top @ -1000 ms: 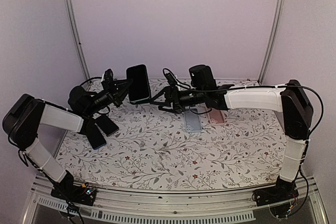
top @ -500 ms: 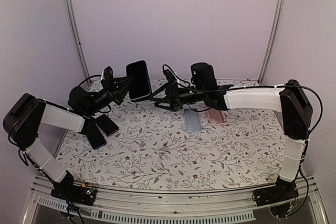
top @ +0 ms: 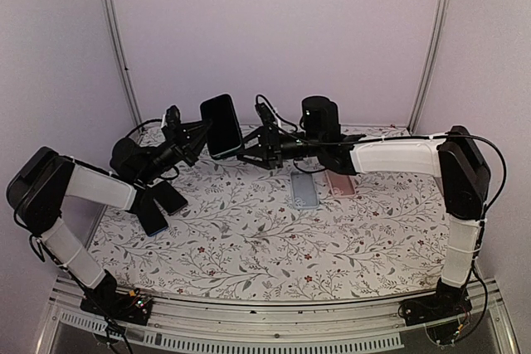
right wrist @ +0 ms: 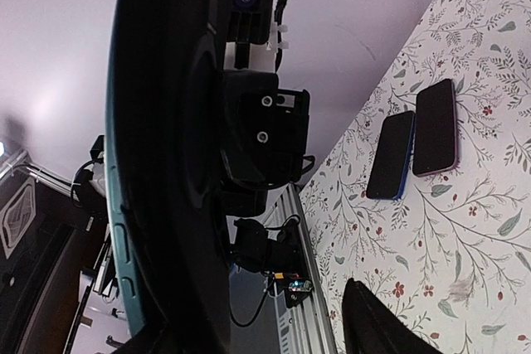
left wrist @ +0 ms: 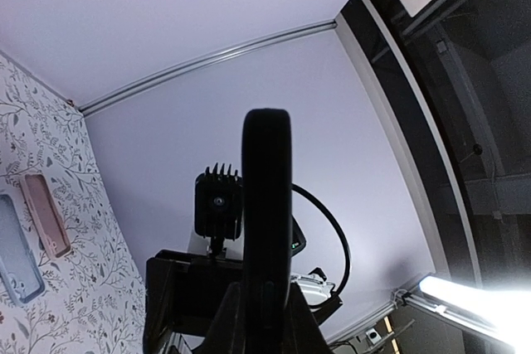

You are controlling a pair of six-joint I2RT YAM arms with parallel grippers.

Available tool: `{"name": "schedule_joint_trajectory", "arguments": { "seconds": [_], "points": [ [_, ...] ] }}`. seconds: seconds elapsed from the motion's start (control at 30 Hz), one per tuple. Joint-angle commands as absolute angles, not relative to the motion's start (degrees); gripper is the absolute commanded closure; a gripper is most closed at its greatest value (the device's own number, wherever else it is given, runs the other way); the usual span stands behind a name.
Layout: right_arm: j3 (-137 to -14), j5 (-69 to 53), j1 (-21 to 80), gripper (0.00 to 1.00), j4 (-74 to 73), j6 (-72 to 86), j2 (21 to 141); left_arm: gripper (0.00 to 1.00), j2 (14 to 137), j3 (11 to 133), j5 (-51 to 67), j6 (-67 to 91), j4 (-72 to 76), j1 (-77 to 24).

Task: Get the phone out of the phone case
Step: Pass from the left arm to the right

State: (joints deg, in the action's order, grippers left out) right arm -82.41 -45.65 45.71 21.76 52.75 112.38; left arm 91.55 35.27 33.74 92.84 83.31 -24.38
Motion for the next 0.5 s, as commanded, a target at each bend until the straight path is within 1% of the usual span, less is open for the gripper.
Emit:
{"name": "schedule_joint_trajectory", "arguments": {
  "seconds": [0.0,0.17,0.33,0.4,0.47],
  "points": [
    [-83.43,-40.66,45.18,0.48,23.69,55.06,114.79,1.00,90.92,35.31,37.44,93.46,93.65,-27.43],
    [-82.75,-41.45,45.36,0.74,25.42,55.44,114.35,1.00,91.72,34.27,37.26,92.36,93.25,-27.33],
    [-81.76,-41.93,45.35,0.98,26.34,55.46,113.52,1.00,92.24,33.23,37.42,90.66,92.05,-27.16],
    [-81.54,-41.99,45.34,1.00,26.34,55.31,113.19,0.99,92.28,33.14,37.74,89.80,90.84,-27.08],
    [-81.17,-41.73,45.34,1.00,26.20,54.81,112.75,0.94,92.16,33.10,38.04,88.74,88.98,-26.97]
  ]
}}
